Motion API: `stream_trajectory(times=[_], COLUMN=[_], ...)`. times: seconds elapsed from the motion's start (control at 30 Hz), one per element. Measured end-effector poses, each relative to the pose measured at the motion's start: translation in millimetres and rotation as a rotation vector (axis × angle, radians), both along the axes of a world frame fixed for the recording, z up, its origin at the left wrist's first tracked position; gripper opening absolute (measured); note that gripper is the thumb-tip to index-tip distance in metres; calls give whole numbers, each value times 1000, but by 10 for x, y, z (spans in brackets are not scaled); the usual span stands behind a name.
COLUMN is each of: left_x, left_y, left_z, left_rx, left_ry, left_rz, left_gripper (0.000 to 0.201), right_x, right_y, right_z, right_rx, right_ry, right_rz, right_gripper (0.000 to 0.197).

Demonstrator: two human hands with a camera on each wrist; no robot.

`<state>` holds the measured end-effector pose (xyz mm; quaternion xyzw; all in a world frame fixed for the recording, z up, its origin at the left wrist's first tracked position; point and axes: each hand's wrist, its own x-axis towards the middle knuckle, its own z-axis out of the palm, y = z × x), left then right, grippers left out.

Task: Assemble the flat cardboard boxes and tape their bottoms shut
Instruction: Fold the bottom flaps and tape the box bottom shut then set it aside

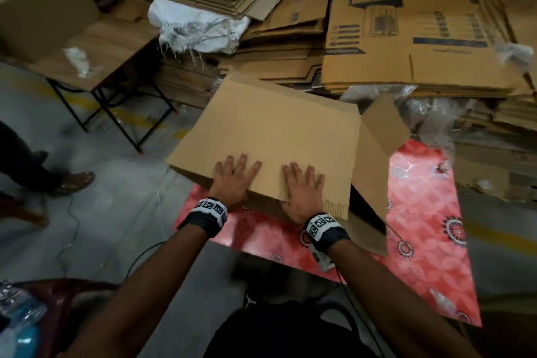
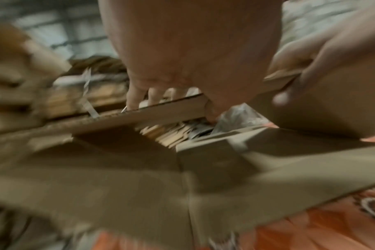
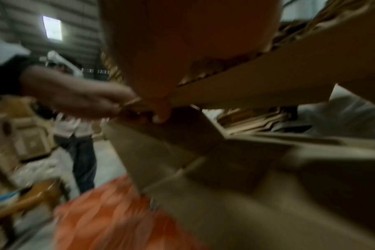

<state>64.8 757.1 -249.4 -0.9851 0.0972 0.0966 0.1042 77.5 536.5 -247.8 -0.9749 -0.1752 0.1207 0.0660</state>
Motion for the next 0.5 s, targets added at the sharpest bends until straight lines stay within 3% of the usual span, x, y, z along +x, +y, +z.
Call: stream_trajectory(times=[0.13, 0.33, 0.5], left_x=[-21, -77, -94], left_y=[131, 387, 311], left_z=[-302, -682, -862], left_rx=[-75, -19, -64], left_ry=[-26, 158, 233], left_rz=[18, 70, 15], left_gripper=[67, 69, 68], right_x=[-156, -200, -298], right_y=[174, 196, 65], right_z=[-149, -580, -886], right_rx=[-25, -124, -181], right_ry=[59, 123, 178], right_rz=[-183, -147, -199], right_gripper=[93, 61, 58])
